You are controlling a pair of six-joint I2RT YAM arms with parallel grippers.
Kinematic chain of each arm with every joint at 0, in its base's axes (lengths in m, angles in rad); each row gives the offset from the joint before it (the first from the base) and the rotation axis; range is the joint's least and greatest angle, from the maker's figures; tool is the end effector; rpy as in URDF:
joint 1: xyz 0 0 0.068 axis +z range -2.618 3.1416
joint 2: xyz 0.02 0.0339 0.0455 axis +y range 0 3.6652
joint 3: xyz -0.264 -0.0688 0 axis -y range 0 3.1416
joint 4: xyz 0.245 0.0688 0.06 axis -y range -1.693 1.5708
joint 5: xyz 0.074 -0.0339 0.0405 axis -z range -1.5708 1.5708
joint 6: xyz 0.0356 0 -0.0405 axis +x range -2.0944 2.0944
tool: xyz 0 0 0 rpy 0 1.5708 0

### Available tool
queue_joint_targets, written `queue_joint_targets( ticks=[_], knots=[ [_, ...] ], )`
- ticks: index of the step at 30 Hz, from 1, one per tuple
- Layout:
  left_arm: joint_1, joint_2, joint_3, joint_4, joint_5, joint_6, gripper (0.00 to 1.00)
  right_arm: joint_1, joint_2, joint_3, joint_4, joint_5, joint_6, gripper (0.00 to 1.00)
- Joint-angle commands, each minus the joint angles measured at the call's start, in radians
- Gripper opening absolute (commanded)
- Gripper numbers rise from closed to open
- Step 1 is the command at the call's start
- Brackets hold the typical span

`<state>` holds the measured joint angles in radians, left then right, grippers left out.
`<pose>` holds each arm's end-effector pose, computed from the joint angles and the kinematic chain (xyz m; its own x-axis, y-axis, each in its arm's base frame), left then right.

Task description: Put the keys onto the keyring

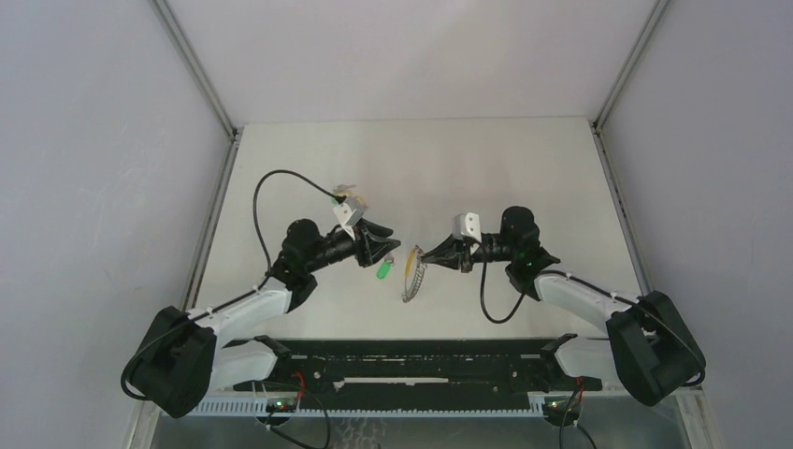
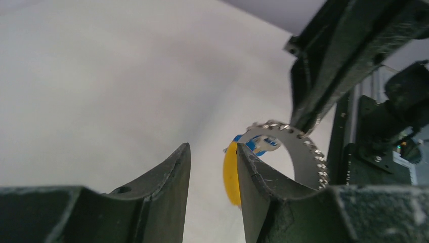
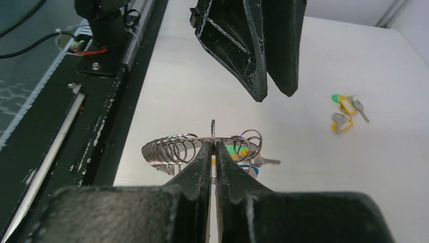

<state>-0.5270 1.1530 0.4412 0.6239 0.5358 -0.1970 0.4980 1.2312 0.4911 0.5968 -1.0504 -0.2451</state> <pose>0.1998 -0.1373 0.2310 -0.2451 -0.0521 -0.9681 0.8403 0.4866 -0.2389 0.1998 0.1438 0.2284 0.1190 -0.0726 -0.9902 -0.9927 0.0093 -0.1200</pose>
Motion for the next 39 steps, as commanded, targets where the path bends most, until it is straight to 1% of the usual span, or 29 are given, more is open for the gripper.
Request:
queue_joint_targets(
  ticks=[1, 3, 6, 12, 17, 26, 31, 39],
  knots=[
    [0.001, -0.024, -0.013, 0.232, 0.196, 0.031, 0.44, 0.005, -0.019, 0.104, -0.079, -0.120, -0.027, 0.00],
    [0.002, -0.033, -0.027, 0.283, 0.225, 0.020, 0.44, 0.009, -0.027, 0.151, -0.196, -0.134, -0.089, 0.00],
    [0.003, -0.060, -0.031, 0.310, 0.285, 0.016, 0.44, 0.010, -0.030, 0.219, -0.372, -0.151, -0.180, 0.00],
    [0.000, -0.135, -0.055, 0.328, 0.339, 0.015, 0.43, 0.007, 0.001, 0.307, -0.472, -0.176, -0.231, 0.00],
    [-0.022, -0.137, -0.057, 0.329, 0.343, 0.024, 0.41, 0.013, 0.020, 0.338, -0.478, -0.185, -0.236, 0.00],
    [-0.055, -0.062, -0.019, 0.368, 0.351, -0.005, 0.33, 0.030, 0.041, 0.338, -0.447, -0.178, -0.224, 0.00],
    [-0.066, -0.020, -0.013, 0.381, 0.346, -0.009, 0.32, 0.041, 0.049, 0.338, -0.427, -0.175, -0.214, 0.00],
    [-0.070, 0.022, 0.002, 0.396, 0.355, -0.027, 0.26, 0.051, 0.058, 0.337, -0.426, -0.170, -0.214, 0.00]
  ],
)
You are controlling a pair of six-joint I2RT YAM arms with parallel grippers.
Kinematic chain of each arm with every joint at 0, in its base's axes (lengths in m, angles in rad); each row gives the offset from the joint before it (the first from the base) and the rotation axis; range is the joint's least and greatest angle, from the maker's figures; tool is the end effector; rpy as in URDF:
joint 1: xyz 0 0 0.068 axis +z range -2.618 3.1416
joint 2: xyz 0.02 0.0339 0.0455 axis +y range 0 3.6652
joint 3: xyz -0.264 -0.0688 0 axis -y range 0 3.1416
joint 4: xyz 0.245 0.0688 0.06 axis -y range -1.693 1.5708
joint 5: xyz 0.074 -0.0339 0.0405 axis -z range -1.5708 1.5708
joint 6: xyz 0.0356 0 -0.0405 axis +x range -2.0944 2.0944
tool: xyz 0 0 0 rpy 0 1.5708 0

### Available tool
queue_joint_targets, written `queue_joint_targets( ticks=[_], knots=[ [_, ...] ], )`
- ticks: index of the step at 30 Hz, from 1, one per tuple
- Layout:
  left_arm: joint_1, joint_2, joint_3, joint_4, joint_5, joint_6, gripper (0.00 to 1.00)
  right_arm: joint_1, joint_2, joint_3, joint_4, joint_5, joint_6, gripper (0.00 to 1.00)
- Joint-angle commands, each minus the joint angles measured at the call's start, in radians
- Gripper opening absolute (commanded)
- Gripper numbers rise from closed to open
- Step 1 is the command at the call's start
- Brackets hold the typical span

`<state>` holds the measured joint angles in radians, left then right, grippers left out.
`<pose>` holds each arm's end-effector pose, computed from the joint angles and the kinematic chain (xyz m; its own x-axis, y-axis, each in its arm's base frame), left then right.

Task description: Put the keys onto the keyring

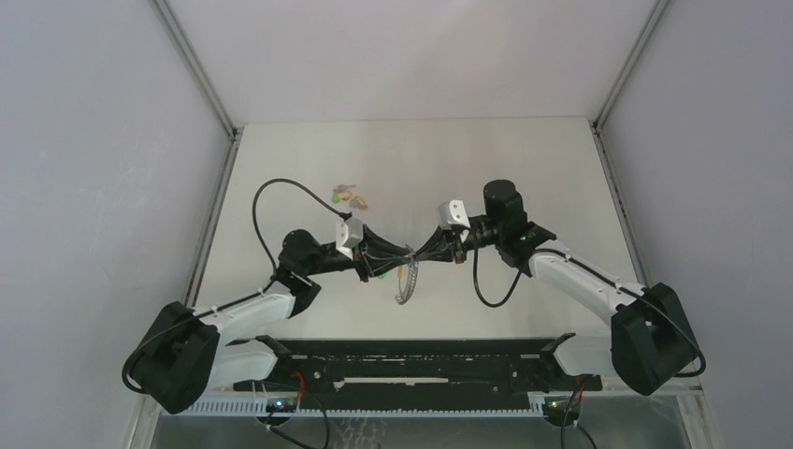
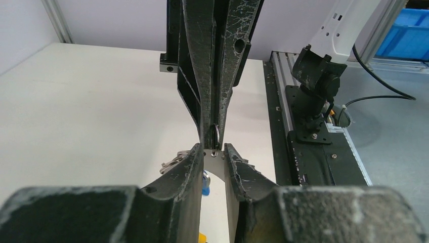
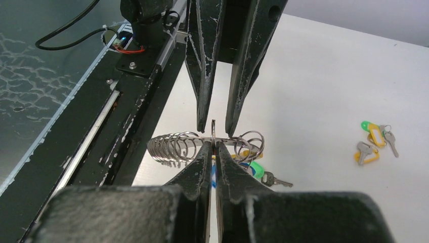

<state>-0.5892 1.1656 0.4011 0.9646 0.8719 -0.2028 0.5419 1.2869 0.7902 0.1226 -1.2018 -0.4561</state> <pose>0.1755 -0.1501 0.2491 -0.0358 -0.1319 -0.9906 0.9945 0.0933 -0.0483 0.2149 0.1682 0.2712 0.1285 -0.1081 -0.9858 -0.9727 -0.2076 -0.1040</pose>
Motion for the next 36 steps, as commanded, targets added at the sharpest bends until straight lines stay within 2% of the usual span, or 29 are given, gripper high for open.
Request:
queue_joint_targets(
  ticks=[1, 6, 12, 16, 19, 22, 27, 36],
  knots=[
    [-0.008, 0.012, 0.043, 0.056, 0.021, -0.023, 0.25, 0.009, 0.003, 0.039, 0.048, -0.017, -0.003, 0.00],
    [-0.012, 0.022, 0.044, 0.058, 0.027, -0.026, 0.16, 0.012, 0.003, 0.039, 0.051, -0.012, -0.001, 0.00],
    [-0.011, 0.010, 0.058, 0.002, 0.024, -0.004, 0.00, 0.022, 0.002, 0.038, 0.045, 0.008, -0.002, 0.00],
    [-0.011, -0.038, 0.096, -0.186, -0.003, 0.077, 0.00, 0.027, 0.000, 0.038, 0.012, 0.038, -0.019, 0.00],
    [-0.013, -0.082, 0.152, -0.460, -0.054, 0.197, 0.00, 0.026, -0.020, 0.038, -0.050, 0.084, -0.050, 0.09],
    [-0.019, -0.103, 0.195, -0.618, -0.102, 0.280, 0.00, 0.024, -0.053, 0.038, -0.127, 0.140, -0.103, 0.18],
    [-0.038, -0.085, 0.269, -0.792, -0.139, 0.353, 0.00, 0.025, -0.076, 0.038, -0.175, 0.211, -0.137, 0.27],
    [-0.082, -0.060, 0.352, -0.959, -0.207, 0.417, 0.00, 0.042, -0.030, 0.038, -0.120, 0.213, -0.135, 0.28]
  ],
)
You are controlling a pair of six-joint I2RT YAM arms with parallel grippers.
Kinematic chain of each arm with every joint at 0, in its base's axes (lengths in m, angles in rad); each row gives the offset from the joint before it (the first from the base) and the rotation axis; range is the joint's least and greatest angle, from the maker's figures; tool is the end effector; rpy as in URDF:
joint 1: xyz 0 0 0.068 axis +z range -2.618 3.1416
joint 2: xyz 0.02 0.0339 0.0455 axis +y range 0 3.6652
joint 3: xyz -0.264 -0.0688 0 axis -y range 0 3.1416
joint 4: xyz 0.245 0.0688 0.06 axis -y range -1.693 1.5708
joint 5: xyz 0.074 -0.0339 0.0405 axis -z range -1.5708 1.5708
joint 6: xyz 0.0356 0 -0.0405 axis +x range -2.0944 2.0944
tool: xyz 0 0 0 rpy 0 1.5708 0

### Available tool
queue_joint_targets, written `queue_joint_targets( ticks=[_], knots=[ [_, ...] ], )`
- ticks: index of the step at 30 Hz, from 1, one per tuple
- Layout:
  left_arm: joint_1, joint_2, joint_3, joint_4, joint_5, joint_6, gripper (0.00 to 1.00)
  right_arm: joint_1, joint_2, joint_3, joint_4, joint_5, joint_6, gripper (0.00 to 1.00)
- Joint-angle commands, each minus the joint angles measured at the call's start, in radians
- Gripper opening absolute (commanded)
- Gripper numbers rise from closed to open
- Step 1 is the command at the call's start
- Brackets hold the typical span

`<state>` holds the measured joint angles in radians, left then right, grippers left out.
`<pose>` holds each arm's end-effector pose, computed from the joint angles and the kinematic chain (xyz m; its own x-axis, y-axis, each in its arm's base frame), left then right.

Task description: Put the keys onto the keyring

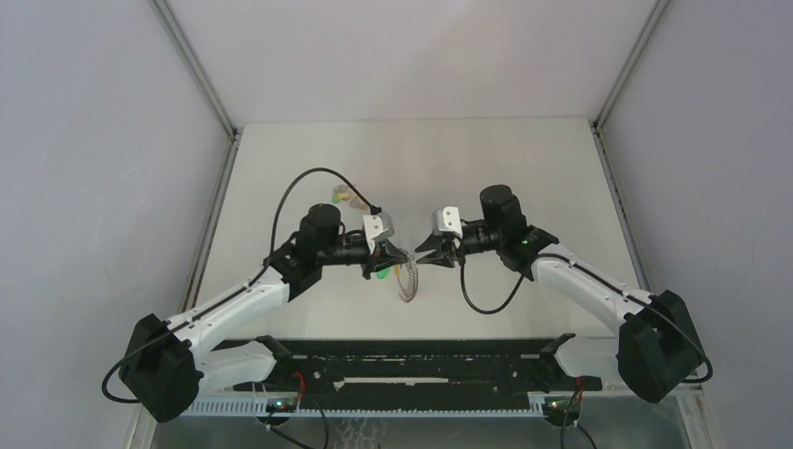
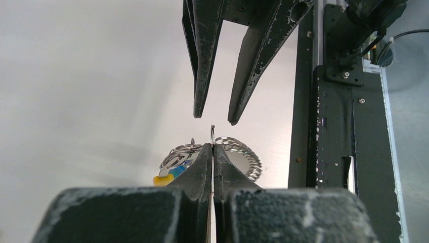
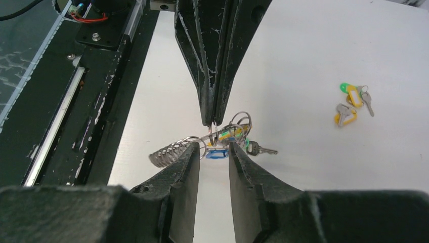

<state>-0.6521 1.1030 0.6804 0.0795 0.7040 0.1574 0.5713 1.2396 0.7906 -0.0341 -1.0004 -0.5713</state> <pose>0.1802 -0.1665 0.2694 -0.1156 0.2386 -0.9642 0.9773 0.2010 -0.0674 0.2054 0.1677 0.2676 0.1682 -0.2390 -0.9563 -0.9843 -0.0928 -0.1499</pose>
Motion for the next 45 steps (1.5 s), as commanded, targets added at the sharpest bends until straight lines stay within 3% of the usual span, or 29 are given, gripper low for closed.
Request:
queue_joint_targets(
  ticks=[1, 12, 45],
  knots=[
    [-0.022, 0.001, 0.076, -0.078, -0.042, 0.058, 0.00, 0.014, 0.023, 0.038, 0.041, 0.012, -0.019, 0.28],
    [-0.038, 0.018, 0.105, -0.114, -0.057, 0.064, 0.00, 0.022, 0.062, 0.040, 0.067, -0.030, -0.011, 0.24],
    [-0.044, 0.020, 0.107, -0.114, -0.049, 0.081, 0.00, 0.045, 0.156, 0.113, -0.082, -0.062, -0.084, 0.11]
  ],
)
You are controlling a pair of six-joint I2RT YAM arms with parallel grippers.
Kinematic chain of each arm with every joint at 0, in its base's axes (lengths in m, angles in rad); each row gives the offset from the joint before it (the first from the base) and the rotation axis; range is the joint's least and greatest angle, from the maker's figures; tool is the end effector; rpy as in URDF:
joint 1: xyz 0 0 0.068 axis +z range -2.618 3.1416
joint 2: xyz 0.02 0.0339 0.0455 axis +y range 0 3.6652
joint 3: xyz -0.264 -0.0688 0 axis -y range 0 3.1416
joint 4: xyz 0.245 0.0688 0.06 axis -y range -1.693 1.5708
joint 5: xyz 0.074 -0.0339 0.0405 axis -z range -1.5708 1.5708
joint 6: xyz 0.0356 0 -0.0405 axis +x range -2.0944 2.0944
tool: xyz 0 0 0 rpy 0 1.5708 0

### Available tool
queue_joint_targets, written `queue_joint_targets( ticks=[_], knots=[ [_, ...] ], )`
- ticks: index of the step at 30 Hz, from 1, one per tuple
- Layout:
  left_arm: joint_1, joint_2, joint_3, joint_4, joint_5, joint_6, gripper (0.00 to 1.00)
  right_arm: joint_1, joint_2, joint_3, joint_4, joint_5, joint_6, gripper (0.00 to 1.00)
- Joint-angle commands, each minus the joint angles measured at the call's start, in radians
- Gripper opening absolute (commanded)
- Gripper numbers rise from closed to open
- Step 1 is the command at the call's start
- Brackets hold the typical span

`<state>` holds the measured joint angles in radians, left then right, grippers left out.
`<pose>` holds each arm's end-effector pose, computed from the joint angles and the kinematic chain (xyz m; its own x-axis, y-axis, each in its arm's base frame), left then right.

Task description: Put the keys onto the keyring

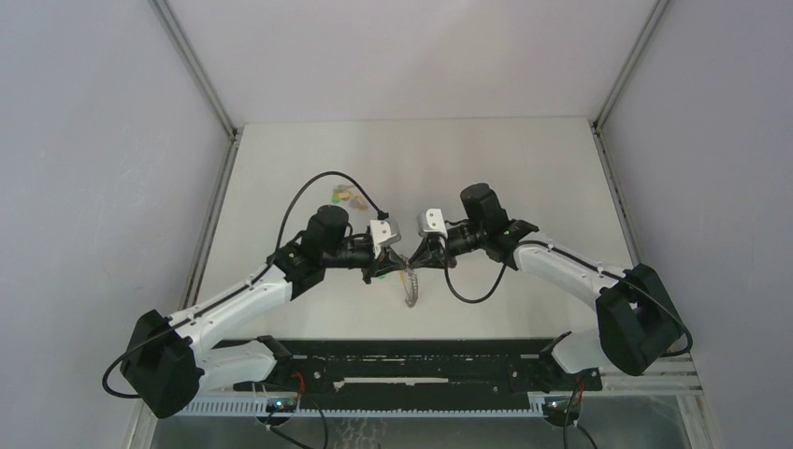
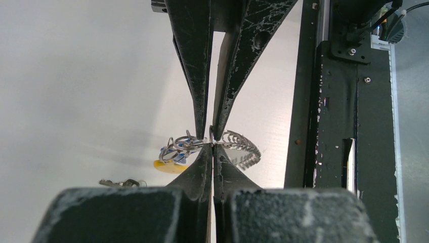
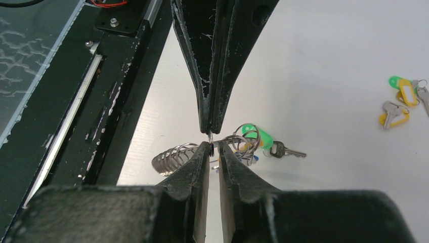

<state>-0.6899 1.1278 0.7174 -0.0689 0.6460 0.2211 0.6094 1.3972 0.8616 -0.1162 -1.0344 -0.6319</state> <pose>0.1763 -0.1733 0.2621 -0.1452 0.3469 -0.9266 0.9758 0.2048 -0.0763 0.2195 0.1905 0.2442 0.1024 -0.2967 -0.9495 -0.9820 -0.1826 -0.0488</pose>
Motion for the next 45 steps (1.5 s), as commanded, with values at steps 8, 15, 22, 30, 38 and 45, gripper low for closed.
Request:
queue_joint_targets(
  ticks=[8, 15, 22, 30, 38, 45],
  knots=[
    [-0.008, -0.013, 0.063, 0.051, 0.017, 0.011, 0.00, 0.012, 0.002, 0.042, 0.001, -0.026, -0.024, 0.10],
    [-0.010, -0.017, 0.058, 0.068, 0.026, 0.004, 0.00, 0.015, 0.000, 0.042, 0.000, -0.024, -0.023, 0.10],
    [-0.010, -0.024, 0.051, 0.078, 0.027, 0.000, 0.00, 0.019, 0.009, 0.054, -0.029, -0.019, -0.036, 0.10],
    [-0.010, -0.027, 0.047, 0.079, 0.026, 0.003, 0.00, 0.027, 0.007, 0.061, -0.048, -0.001, -0.042, 0.07],
    [-0.010, -0.059, 0.010, 0.114, -0.027, -0.011, 0.07, 0.027, -0.015, 0.062, -0.073, 0.039, -0.045, 0.00],
    [-0.010, -0.093, -0.034, 0.166, -0.100, -0.052, 0.28, 0.026, -0.064, 0.032, -0.063, 0.066, -0.021, 0.00]
  ],
)
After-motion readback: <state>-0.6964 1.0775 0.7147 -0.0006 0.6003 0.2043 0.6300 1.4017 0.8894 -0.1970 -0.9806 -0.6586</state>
